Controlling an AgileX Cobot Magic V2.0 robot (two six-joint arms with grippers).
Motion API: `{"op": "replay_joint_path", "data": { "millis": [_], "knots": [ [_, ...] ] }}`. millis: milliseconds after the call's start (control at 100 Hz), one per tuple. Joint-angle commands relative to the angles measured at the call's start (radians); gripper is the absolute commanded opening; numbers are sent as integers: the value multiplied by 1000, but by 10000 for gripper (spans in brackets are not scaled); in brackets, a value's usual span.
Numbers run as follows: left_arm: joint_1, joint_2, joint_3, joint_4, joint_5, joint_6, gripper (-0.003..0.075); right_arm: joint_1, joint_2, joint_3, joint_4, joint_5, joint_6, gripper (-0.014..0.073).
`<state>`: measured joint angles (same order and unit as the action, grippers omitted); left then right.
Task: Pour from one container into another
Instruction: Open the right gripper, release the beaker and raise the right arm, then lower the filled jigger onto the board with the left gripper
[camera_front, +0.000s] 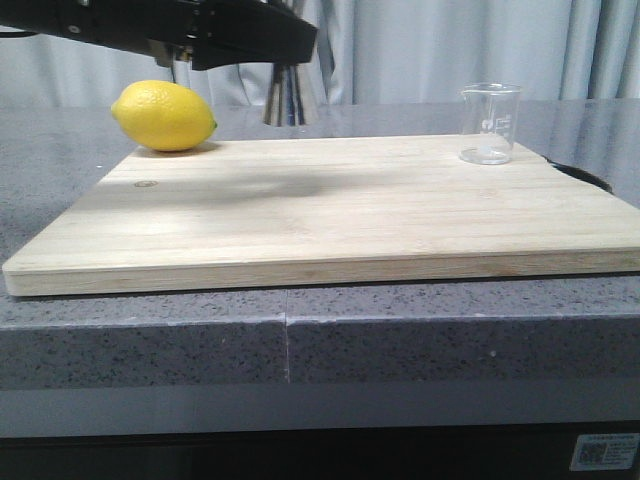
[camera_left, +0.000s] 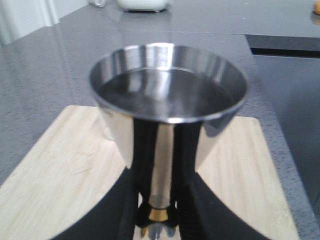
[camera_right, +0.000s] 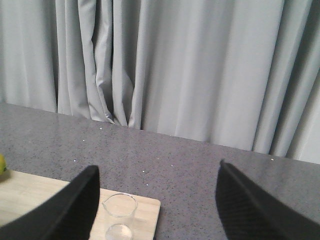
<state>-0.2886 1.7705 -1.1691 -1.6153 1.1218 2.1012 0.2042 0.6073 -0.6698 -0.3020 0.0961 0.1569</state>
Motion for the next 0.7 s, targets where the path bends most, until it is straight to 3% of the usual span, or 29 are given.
{"op": "replay_joint_path", "data": {
  "millis": [0,260,690],
  "knots": [
    [23,-49,-26,-90,61,3,62,-2,-3,-28,0,-69,2,450],
    [50,37,-26,-135,146,3,62,-2,-3,-28,0,-71,2,450],
    [48,104,-26,-131,147,22,62,-2,-3,-28,0,-73,2,450]
  ]
}}
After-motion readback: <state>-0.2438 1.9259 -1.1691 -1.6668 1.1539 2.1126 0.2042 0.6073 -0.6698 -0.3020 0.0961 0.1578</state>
